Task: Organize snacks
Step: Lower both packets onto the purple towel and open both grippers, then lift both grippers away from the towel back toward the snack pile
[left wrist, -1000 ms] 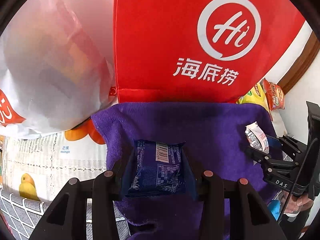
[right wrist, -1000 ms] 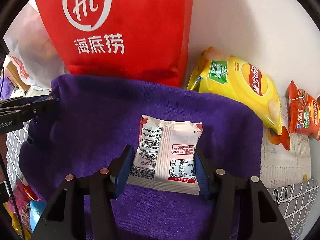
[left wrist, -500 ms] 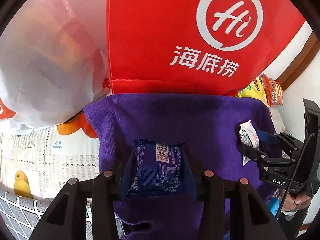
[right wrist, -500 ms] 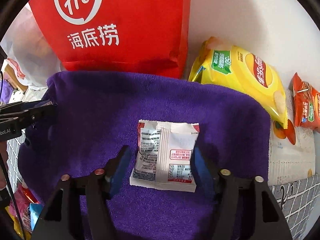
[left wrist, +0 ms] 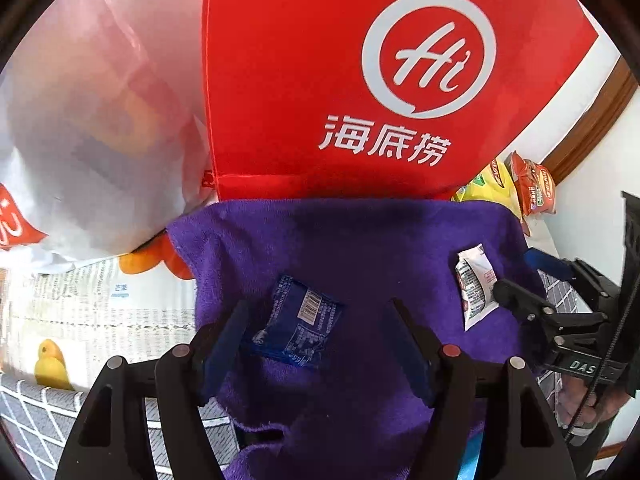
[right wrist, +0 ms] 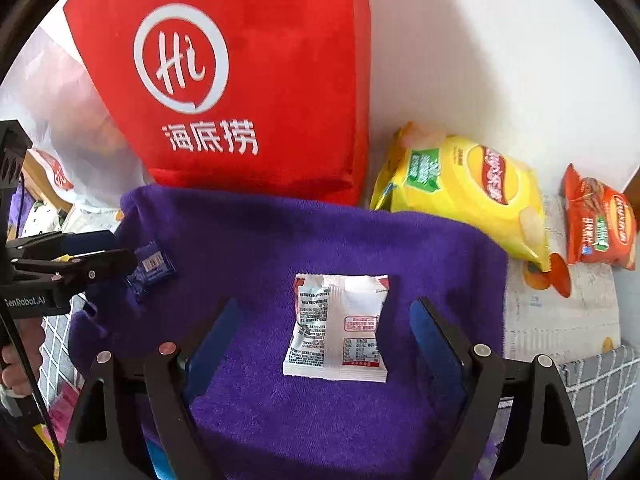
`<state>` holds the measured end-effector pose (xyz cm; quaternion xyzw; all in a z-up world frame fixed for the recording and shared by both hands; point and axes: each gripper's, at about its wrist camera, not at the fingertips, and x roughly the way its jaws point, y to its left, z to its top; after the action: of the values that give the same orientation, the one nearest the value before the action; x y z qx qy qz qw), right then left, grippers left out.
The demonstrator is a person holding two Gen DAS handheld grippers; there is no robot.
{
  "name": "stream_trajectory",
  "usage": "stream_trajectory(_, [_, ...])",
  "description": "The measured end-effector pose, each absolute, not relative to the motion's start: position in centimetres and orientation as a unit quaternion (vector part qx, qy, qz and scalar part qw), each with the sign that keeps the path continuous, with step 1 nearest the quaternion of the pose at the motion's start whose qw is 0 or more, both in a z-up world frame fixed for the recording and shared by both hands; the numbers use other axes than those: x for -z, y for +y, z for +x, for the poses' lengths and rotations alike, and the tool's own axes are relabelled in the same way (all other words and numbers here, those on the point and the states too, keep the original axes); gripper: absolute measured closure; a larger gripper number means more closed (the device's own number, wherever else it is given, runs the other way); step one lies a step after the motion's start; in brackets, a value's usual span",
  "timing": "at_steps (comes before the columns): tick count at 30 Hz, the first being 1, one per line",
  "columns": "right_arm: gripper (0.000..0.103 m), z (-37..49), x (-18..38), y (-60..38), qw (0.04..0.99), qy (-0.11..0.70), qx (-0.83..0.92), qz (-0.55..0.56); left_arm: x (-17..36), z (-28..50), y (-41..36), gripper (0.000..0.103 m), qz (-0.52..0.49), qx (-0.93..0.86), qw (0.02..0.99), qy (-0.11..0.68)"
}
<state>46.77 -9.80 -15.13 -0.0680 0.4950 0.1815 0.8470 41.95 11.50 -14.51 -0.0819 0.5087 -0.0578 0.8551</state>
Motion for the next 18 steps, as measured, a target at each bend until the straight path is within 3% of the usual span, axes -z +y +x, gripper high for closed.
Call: stream_trajectory(18, [0.016, 37.9, 7.6, -12.5, 0.897, 0.423, -0.118, -0.049, 5.9, 36.3, 12.4, 0.033, -0.080, 0.078, 0.903, 0.416])
